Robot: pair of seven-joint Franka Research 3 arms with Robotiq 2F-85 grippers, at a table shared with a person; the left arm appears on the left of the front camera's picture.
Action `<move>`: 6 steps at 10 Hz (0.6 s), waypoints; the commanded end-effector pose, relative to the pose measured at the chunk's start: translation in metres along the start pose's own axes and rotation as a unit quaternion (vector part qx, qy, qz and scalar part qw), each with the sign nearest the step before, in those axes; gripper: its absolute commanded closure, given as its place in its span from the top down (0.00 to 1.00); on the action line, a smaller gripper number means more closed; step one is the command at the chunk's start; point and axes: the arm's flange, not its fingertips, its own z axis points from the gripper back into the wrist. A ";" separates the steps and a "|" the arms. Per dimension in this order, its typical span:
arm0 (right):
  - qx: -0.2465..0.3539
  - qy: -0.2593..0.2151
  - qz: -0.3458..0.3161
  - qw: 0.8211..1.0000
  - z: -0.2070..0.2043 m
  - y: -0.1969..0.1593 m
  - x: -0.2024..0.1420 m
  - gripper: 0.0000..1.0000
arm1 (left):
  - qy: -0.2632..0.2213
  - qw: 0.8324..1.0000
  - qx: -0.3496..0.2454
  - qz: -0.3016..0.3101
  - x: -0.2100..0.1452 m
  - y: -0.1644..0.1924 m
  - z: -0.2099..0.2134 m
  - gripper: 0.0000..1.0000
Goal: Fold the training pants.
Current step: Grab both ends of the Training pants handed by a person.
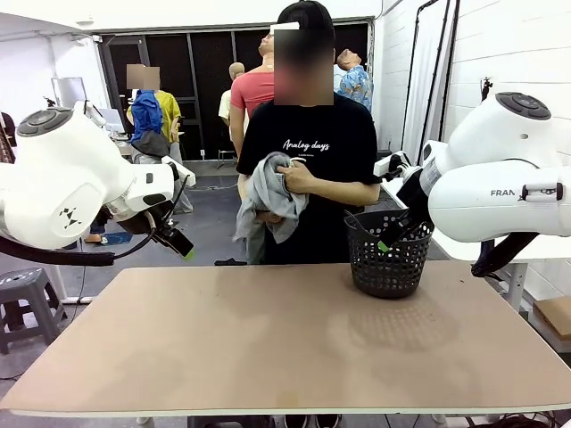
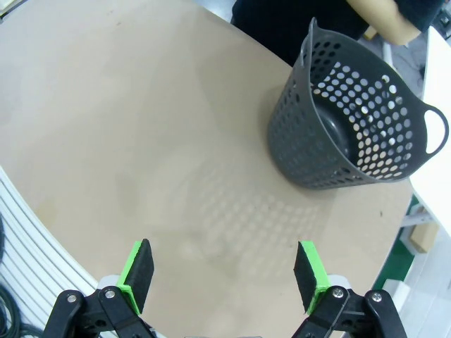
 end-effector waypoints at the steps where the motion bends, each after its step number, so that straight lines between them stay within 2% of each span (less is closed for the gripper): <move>1: 0.000 0.000 0.000 1.000 -0.001 0.000 0.000 1.00 | -0.004 1.000 -0.002 -0.006 0.001 0.002 -0.001 1.00; 6: 0.000 0.000 0.000 1.000 -0.001 0.000 0.000 1.00 | -0.004 1.000 -0.002 -0.006 0.001 0.002 -0.001 1.00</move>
